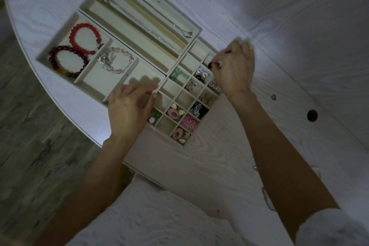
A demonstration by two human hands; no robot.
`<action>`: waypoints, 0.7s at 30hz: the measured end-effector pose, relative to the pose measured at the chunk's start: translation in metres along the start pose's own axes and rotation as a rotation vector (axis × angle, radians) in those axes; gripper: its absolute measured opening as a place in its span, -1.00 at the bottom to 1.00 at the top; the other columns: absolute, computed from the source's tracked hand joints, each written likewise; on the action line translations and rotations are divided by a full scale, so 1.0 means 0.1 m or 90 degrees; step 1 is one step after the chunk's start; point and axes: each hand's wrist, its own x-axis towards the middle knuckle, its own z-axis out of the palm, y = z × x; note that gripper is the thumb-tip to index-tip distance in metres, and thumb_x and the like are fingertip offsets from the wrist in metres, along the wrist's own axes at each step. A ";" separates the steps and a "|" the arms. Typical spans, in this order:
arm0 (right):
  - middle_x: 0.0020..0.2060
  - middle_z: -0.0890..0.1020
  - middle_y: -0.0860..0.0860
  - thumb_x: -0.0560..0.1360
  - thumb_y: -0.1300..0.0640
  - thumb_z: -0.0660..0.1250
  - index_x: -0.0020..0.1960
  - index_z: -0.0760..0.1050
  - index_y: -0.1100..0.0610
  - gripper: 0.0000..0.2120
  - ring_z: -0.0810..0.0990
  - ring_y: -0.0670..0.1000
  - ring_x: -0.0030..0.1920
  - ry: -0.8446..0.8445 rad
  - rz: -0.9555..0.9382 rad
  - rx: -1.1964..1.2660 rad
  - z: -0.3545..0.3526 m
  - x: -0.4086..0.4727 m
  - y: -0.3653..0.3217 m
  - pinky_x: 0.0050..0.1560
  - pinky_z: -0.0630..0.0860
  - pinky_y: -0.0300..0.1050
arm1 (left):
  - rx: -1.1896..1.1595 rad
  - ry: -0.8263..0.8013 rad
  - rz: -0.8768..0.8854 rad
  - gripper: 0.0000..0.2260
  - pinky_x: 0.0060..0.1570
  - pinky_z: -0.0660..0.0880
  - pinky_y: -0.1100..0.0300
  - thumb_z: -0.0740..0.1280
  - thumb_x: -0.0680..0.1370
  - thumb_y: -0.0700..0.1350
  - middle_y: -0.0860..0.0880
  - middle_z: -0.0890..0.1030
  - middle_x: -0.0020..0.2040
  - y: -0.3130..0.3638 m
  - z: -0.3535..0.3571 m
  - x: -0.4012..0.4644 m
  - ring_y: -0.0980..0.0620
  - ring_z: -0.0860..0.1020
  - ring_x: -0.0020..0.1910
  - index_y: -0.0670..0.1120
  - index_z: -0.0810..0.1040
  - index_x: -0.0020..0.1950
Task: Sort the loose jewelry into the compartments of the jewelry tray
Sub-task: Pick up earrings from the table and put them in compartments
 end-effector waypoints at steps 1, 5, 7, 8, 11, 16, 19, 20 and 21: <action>-0.17 0.55 0.09 0.42 0.14 0.39 -0.15 0.68 0.10 -0.90 0.47 0.14 -0.05 -0.006 -0.004 -0.001 0.00 0.00 0.01 0.06 0.35 -0.03 | 0.002 -0.001 -0.001 -0.87 -0.10 0.36 0.07 0.39 0.53 -0.12 -0.06 0.65 -0.08 0.00 0.00 0.00 -0.11 0.53 -0.12 -0.08 0.66 0.05; -0.10 0.58 0.06 0.44 0.06 0.41 -0.09 0.68 0.07 -0.88 0.46 0.12 0.01 -0.018 0.049 0.066 0.02 0.00 -0.03 0.09 0.35 -0.07 | -0.005 -0.002 -0.004 -0.87 -0.10 0.39 0.04 0.41 0.52 -0.13 -0.06 0.65 -0.09 -0.01 0.01 0.00 -0.11 0.54 -0.12 -0.07 0.66 0.05; -0.08 0.59 0.05 0.45 0.05 0.41 -0.07 0.68 0.06 -0.87 0.46 0.10 0.02 -0.016 0.058 0.070 0.03 0.00 -0.05 0.12 0.34 -0.09 | -0.009 -0.005 -0.002 -0.86 -0.08 0.40 0.04 0.40 0.52 -0.13 -0.05 0.65 -0.08 -0.01 0.01 0.01 -0.11 0.54 -0.11 -0.07 0.66 0.06; -0.08 0.59 0.04 0.45 0.05 0.41 -0.07 0.68 0.07 -0.87 0.47 0.10 0.02 -0.014 0.062 0.073 0.03 0.00 -0.05 0.12 0.32 -0.11 | -0.010 -0.006 -0.003 -0.86 -0.08 0.40 0.04 0.39 0.52 -0.12 -0.05 0.65 -0.07 -0.01 0.01 0.01 -0.11 0.54 -0.11 -0.07 0.65 0.06; -0.05 0.59 0.04 0.46 0.04 0.40 -0.04 0.68 0.06 -0.86 0.47 0.08 0.04 -0.015 0.080 0.075 0.02 0.00 -0.06 0.12 0.26 -0.18 | -0.008 -0.005 -0.004 -0.84 -0.08 0.39 0.05 0.33 0.54 -0.07 -0.05 0.65 -0.07 -0.01 0.01 0.01 -0.11 0.54 -0.10 -0.07 0.66 0.05; 0.00 0.58 0.03 0.47 0.02 0.38 0.02 0.66 0.05 -0.82 0.45 0.06 0.08 -0.023 0.083 0.065 -0.02 0.00 -0.07 0.18 0.16 -0.23 | 0.000 -0.002 0.003 -0.83 -0.09 0.35 0.09 0.33 0.53 -0.08 -0.06 0.66 -0.08 0.01 -0.01 0.02 -0.11 0.54 -0.10 -0.08 0.66 0.04; 0.04 0.58 0.03 0.47 0.01 0.40 0.05 0.65 0.05 -0.80 0.45 0.05 0.11 -0.025 0.096 0.067 -0.03 0.00 -0.06 0.19 0.13 -0.25 | 0.006 -0.003 0.003 -0.86 -0.08 0.34 0.09 0.38 0.52 -0.12 -0.06 0.66 -0.07 0.01 -0.02 0.02 -0.12 0.54 -0.08 -0.08 0.65 0.04; 0.04 0.58 0.04 0.46 0.02 0.40 0.04 0.65 0.05 -0.80 0.45 0.05 0.11 -0.023 0.100 0.071 -0.04 -0.01 -0.06 0.18 0.15 -0.25 | 0.008 -0.006 0.004 -0.86 -0.07 0.35 0.08 0.39 0.51 -0.13 -0.06 0.66 -0.06 0.02 -0.01 0.02 -0.13 0.54 -0.07 -0.08 0.65 0.05; 0.03 0.58 0.04 0.46 0.03 0.41 0.03 0.65 0.05 -0.81 0.45 0.05 0.10 -0.021 0.104 0.079 -0.04 -0.01 -0.06 0.17 0.16 -0.26 | 0.010 -0.007 0.004 -0.85 -0.07 0.36 0.06 0.40 0.51 -0.14 -0.06 0.65 -0.05 0.01 -0.01 0.02 -0.14 0.54 -0.07 -0.08 0.65 0.06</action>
